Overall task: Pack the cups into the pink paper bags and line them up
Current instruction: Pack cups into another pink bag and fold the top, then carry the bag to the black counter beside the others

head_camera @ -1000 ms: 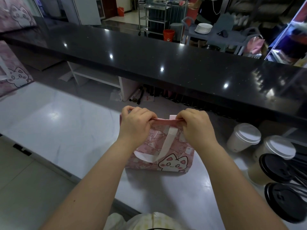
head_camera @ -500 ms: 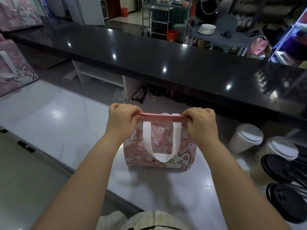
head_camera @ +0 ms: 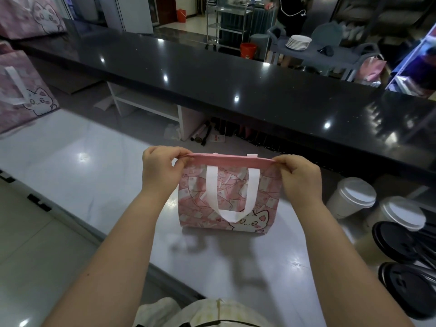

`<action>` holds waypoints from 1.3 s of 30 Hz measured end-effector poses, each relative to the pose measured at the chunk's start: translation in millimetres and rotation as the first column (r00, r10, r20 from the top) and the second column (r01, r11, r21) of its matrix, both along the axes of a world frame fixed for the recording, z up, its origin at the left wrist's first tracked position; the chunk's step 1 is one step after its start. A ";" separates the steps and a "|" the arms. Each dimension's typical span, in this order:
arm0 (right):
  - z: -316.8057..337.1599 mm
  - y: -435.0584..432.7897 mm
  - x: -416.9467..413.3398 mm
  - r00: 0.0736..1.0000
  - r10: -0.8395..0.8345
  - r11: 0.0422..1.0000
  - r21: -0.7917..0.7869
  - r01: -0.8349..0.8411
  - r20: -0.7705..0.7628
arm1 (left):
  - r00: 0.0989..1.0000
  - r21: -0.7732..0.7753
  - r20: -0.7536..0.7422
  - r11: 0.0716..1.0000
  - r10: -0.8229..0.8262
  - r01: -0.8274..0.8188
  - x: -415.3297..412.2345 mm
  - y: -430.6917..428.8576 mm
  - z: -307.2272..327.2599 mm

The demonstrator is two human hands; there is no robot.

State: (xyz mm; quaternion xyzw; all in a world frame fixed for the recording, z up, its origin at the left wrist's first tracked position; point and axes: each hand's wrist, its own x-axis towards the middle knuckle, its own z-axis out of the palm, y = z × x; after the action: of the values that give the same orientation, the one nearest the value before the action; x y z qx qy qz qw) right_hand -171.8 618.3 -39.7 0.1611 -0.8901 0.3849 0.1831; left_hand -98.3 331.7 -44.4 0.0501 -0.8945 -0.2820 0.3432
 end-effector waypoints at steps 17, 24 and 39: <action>-116.8 18.3 61.8 0.800 0.263 0.752 -0.634 0.180 0.540 | 0.977 0.814 0.198 0.569 -0.079 -0.119 74.9 24.9 -104.0; -102.3 -8.4 70.1 0.803 0.288 0.688 -0.696 0.204 0.521 | 0.980 0.872 0.185 0.448 0.075 -0.199 86.3 23.5 -95.3; -42.0 -214.2 120.3 0.483 0.745 0.644 -0.684 -0.341 0.461 | 0.809 0.945 0.120 0.184 0.575 -0.271 234.5 -110.7 -69.6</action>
State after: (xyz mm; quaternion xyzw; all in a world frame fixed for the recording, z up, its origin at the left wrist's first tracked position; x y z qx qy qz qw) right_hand -51.5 404.1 -81.7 0.2302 -0.6470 0.6713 -0.2788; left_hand 136.1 221.0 -114.0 0.4477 -0.4566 -0.6384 0.4284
